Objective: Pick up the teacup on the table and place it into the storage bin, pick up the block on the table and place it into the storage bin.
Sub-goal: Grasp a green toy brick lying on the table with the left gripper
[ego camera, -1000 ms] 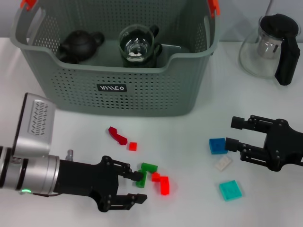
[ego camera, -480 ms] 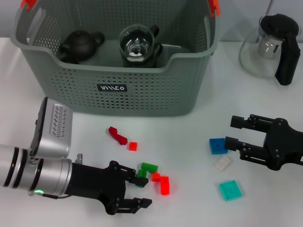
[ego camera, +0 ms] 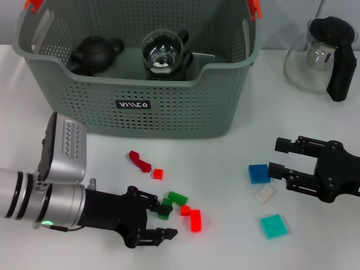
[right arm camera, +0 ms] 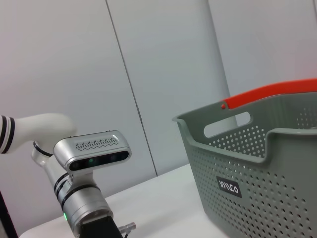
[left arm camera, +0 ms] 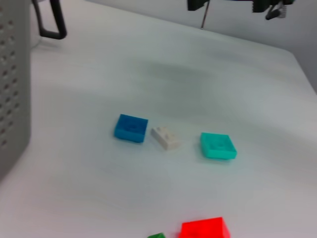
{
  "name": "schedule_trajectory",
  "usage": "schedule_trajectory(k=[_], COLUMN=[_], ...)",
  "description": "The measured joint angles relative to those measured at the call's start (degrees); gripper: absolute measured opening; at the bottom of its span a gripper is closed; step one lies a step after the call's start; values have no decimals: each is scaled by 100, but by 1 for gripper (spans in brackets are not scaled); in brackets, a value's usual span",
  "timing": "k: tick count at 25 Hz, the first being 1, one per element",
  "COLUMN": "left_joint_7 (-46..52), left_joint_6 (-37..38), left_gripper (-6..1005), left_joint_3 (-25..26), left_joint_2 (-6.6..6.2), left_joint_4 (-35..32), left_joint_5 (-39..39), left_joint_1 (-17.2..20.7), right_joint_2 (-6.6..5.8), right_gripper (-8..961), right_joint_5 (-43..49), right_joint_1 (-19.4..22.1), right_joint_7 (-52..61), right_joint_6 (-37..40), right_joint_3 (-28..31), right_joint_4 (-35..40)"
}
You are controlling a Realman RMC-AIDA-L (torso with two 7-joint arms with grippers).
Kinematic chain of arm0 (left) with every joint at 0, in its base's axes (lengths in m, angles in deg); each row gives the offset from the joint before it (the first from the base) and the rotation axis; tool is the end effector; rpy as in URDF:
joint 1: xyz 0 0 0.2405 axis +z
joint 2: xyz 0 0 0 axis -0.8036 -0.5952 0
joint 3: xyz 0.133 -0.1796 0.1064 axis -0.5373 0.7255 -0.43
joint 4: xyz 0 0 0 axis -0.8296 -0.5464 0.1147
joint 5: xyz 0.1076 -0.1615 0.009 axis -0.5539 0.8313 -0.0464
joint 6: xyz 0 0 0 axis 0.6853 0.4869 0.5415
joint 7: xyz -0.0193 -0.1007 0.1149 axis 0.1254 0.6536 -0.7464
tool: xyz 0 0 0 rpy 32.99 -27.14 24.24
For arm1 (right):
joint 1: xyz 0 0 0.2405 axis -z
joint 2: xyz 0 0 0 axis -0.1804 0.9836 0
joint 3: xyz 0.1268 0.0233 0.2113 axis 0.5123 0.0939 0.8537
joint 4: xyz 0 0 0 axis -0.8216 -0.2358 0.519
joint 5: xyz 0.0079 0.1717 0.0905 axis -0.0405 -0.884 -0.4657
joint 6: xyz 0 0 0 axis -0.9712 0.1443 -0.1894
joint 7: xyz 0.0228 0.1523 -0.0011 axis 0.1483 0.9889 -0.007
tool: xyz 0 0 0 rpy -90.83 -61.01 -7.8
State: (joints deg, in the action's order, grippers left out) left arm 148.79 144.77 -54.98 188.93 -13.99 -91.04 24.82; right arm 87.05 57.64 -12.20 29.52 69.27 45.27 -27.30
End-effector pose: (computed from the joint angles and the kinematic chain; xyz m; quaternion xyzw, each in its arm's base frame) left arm -0.2608 0.2698 -0.0728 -0.9852 -0.1375 -0.0979 0.0304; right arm 0.2581 0.2695 -0.0012 -0.9158 0.1986 0.3280 0.1199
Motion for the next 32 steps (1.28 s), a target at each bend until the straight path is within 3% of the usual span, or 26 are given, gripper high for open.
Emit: schedule_trajectory(k=[16,32], left_joint_7=[454,614], left_joint_6=[187,445], left_gripper=[489,488], left_joint_3=[170,215], left_joint_2=[-14,-12], left_joint_4=[-737,-770], left_joint_5=[-232,-174], left_joint_1=[253,203], right_joint_2=[-23,-31], right_gripper=[665,666], right_joint_5=[1,0], right_joint_1=[-9,-12], right_joint_7=[9,9], right_joint_6=[16,30], right_joint_3=[40,63], right_joint_4=[0,0])
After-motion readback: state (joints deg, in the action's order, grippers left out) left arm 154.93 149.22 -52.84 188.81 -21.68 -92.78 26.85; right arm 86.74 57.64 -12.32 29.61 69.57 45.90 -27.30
